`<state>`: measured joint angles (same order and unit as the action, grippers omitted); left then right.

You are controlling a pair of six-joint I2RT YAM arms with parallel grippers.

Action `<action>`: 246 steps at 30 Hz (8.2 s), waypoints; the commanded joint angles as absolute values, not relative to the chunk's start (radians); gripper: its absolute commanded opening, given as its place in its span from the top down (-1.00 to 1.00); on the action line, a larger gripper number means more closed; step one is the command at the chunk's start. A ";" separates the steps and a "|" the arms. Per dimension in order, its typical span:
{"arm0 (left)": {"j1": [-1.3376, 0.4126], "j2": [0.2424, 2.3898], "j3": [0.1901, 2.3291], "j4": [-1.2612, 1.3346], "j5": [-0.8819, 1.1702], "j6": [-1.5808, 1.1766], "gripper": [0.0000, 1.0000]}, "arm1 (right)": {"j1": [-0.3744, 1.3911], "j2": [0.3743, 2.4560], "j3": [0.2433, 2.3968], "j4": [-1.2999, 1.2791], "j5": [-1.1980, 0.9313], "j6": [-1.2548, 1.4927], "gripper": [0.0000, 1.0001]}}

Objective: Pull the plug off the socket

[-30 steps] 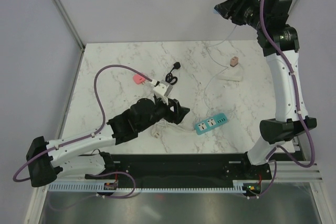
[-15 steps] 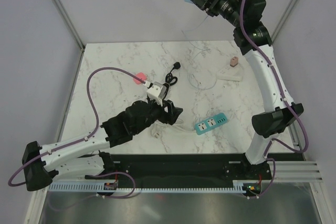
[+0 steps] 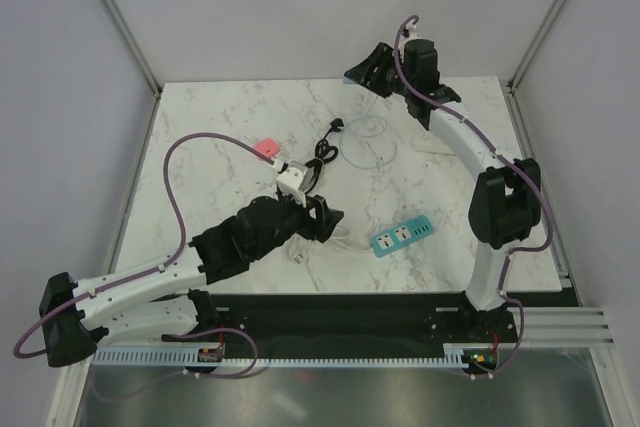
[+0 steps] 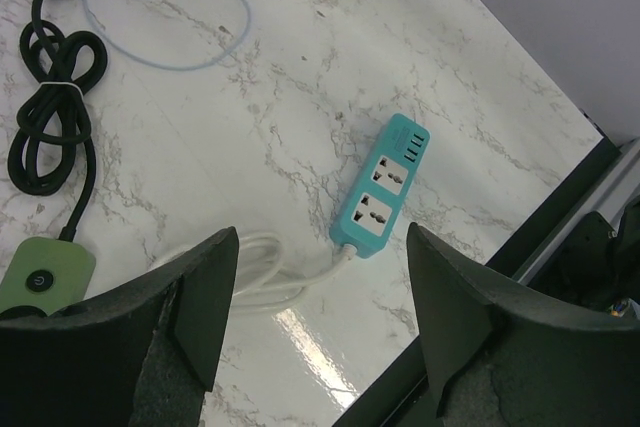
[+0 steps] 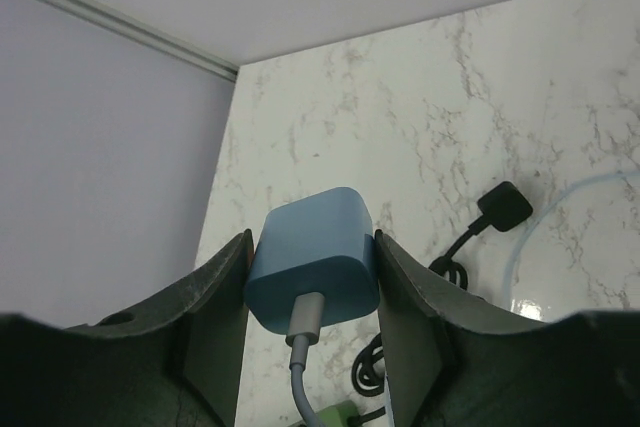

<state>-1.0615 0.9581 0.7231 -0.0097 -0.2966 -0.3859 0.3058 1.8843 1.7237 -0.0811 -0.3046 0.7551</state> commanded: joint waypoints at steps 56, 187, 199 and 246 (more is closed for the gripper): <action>-1.058 1.008 0.709 -0.005 -0.235 -0.439 -0.47 | -0.063 1.551 1.054 0.010 -0.159 0.718 -0.96; -0.882 2.379 2.003 -0.101 0.209 -0.558 0.96 | -0.178 1.686 0.423 0.623 -0.436 0.845 0.02; -0.960 2.361 2.016 -0.170 0.055 -0.377 0.95 | -0.178 1.671 0.451 0.503 -0.339 0.853 1.00; -0.974 2.169 1.979 -0.256 0.026 -0.379 0.95 | -0.196 1.641 0.497 0.304 -0.206 0.811 1.00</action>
